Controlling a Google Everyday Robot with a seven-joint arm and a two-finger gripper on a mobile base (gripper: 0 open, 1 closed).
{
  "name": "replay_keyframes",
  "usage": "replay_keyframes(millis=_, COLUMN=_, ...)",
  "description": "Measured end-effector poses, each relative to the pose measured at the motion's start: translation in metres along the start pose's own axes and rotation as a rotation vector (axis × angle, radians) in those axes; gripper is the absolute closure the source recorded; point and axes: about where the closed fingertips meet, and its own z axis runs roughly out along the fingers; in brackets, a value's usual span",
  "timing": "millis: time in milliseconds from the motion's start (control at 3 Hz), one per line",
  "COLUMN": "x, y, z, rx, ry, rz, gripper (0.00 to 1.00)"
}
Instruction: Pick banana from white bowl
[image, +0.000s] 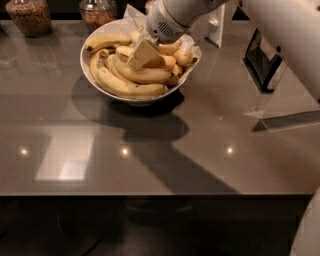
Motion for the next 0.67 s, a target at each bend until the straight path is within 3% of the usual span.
replay_keyframes(millis=667, x=-0.0060, y=0.0029, z=0.0018, rx=-0.025, ry=-0.003, rz=-0.002, gripper=0.83)
